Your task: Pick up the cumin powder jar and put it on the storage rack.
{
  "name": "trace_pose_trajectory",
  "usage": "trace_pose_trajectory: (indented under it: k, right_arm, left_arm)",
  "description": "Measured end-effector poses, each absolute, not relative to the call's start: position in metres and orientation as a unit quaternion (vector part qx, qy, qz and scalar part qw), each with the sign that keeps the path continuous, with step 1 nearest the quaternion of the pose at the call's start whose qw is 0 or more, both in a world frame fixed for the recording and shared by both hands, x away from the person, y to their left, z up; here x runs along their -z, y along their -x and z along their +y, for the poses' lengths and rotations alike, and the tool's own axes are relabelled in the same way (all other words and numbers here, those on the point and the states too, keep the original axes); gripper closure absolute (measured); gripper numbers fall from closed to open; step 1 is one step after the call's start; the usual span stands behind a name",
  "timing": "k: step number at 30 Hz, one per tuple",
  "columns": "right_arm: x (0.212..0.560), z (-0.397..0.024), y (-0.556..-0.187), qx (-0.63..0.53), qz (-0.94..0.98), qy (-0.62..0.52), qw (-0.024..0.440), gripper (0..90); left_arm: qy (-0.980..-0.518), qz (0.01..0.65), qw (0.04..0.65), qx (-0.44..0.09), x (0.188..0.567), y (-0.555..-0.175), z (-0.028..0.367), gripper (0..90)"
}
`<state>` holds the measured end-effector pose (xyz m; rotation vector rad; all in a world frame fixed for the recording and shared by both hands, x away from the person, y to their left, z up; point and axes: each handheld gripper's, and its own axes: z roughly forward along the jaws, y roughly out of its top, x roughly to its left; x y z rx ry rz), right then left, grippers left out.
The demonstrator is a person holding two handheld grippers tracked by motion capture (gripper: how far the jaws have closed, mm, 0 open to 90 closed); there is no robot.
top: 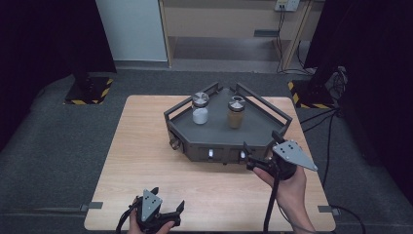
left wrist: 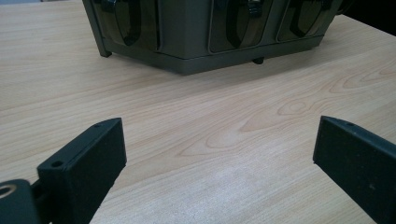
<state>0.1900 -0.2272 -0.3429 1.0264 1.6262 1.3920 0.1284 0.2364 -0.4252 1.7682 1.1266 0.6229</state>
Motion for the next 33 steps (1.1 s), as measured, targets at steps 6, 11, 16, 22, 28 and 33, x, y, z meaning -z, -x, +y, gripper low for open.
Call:
trace_pose_trajectory:
  k: [6,11,16,22,28,33]
  right_arm:
    - [0.349,-0.235,-0.173,-0.551,0.629,-0.405,0.369,5.8]
    - [0.353,-0.239,-0.156,-0.556,0.626,-0.403,0.369,5.7]
    - [0.356,-0.243,-0.139,-0.563,0.620,-0.401,0.371,5.7]
    - [0.360,-0.247,-0.122,-0.568,0.618,-0.399,0.371,5.7]
    - [0.364,-0.251,-0.107,-0.570,0.614,-0.399,0.373,5.7]
    - [0.369,-0.251,-0.094,-0.570,0.612,-0.400,0.376,5.6]
  left_arm:
    - [-0.718,0.456,0.460,-0.257,0.425,-0.127,0.236,1.7]
    - [-0.718,0.455,0.460,-0.258,0.425,-0.126,0.235,1.8]
    - [-0.717,0.453,0.460,-0.261,0.425,-0.125,0.235,1.8]
    - [-0.717,0.452,0.461,-0.262,0.425,-0.125,0.235,1.8]
    - [-0.718,0.450,0.461,-0.265,0.424,-0.124,0.234,2.0]
    - [-0.717,0.449,0.462,-0.267,0.424,-0.123,0.235,2.0]
